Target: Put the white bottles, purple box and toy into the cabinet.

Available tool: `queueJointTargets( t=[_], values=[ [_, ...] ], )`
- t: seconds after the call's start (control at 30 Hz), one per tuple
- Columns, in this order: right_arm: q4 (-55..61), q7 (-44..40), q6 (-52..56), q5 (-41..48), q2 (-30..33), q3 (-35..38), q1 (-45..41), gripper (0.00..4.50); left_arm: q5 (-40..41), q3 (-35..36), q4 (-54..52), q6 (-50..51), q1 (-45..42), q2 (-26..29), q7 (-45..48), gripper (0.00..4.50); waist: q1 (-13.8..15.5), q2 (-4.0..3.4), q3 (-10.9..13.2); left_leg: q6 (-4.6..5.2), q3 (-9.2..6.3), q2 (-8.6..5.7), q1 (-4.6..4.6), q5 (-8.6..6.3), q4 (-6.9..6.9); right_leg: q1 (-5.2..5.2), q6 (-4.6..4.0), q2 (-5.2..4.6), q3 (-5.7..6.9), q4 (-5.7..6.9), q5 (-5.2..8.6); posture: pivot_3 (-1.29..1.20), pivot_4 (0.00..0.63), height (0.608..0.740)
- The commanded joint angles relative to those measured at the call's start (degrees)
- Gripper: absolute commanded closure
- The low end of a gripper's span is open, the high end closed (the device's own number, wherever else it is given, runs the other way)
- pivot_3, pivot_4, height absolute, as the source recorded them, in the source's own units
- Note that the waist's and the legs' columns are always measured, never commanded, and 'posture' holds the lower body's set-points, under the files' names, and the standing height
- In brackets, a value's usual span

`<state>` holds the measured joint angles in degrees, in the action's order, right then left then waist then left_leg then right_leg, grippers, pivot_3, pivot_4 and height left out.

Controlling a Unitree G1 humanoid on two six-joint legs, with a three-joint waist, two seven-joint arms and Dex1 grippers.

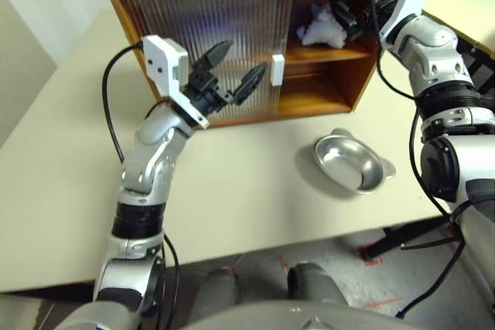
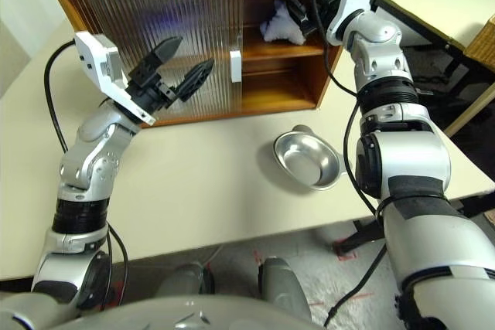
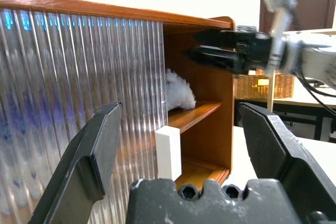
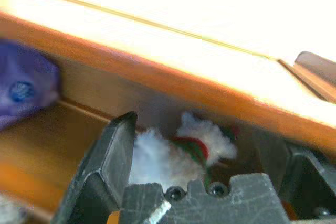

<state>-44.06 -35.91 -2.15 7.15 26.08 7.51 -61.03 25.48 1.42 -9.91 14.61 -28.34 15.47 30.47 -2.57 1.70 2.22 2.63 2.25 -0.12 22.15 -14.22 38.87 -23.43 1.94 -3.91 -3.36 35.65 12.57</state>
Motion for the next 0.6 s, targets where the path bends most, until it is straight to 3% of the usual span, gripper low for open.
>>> queueJointTargets(
  t=[0.03, 0.17, 0.27, 0.43, 0.6],
  values=[
    [24.9, -2.5, 16.5, 11.3, -0.1, 2.7, 12.3, 0.02, -0.2, -0.4, 1.4, 0.0, -0.3, -0.2, 1.0, 0.0, 0.1, -0.01, 0.0, 0.01, -0.04, 0.01, 0.04, 0.01, -0.01, 0.0, 0.02, -0.01, 0.02, -0.02, -0.01, -0.05, 0.0, 0.74],
    [48.8, -1.0, 32.6, 24.4, 0.4, 6.9, 28.5, 0.02, -0.1, -0.4, 1.9, 0.1, -0.6, -0.1, 1.7, 0.0, 0.3, -0.06, 0.0, -0.01, -0.05, 0.02, 0.08, -0.01, 0.01, -0.06, 0.04, -0.03, 0.04, 0.05, 0.0, -0.07, 0.0, 0.74],
    [58.6, 1.4, 39.6, 30.6, 0.8, 11.0, 39.4, 0.02, 0.0, -0.3, 2.5, 0.0, -1.0, 0.1, 2.3, 0.0, 0.2, -0.05, 0.0, -0.13, -0.01, 0.02, 0.05, -0.08, 0.02, -0.03, 0.07, -0.02, 0.04, 0.0, 0.07, -0.08, 0.0, 0.74],
    [61.4, 6.1, 48.0, 41.8, -0.1, 20.2, 50.0, 0.02, 0.1, -0.3, 2.8, 0.2, -1.2, 0.1, 3.0, 0.0, 0.0, -0.03, 0.0, -0.17, 0.15, 0.0, -0.06, -0.1, 0.09, 0.1, 0.35, -0.02, -0.04, -0.11, 0.19, -0.09, 0.0, 0.74],
    [55.5, 12.4, 55.0, 55.6, -1.9, 28.9, 52.8, 0.02, 0.1, -0.5, 2.5, 0.4, -0.9, -0.1, 3.2, 0.0, -1.0, -0.01, 0.0, -0.15, 0.21, 0.0, -0.13, -0.09, 0.09, 0.14, 0.18, 0.0, -0.09, -0.12, 0.19, -0.09, 0.0, 0.74]
  ],
)
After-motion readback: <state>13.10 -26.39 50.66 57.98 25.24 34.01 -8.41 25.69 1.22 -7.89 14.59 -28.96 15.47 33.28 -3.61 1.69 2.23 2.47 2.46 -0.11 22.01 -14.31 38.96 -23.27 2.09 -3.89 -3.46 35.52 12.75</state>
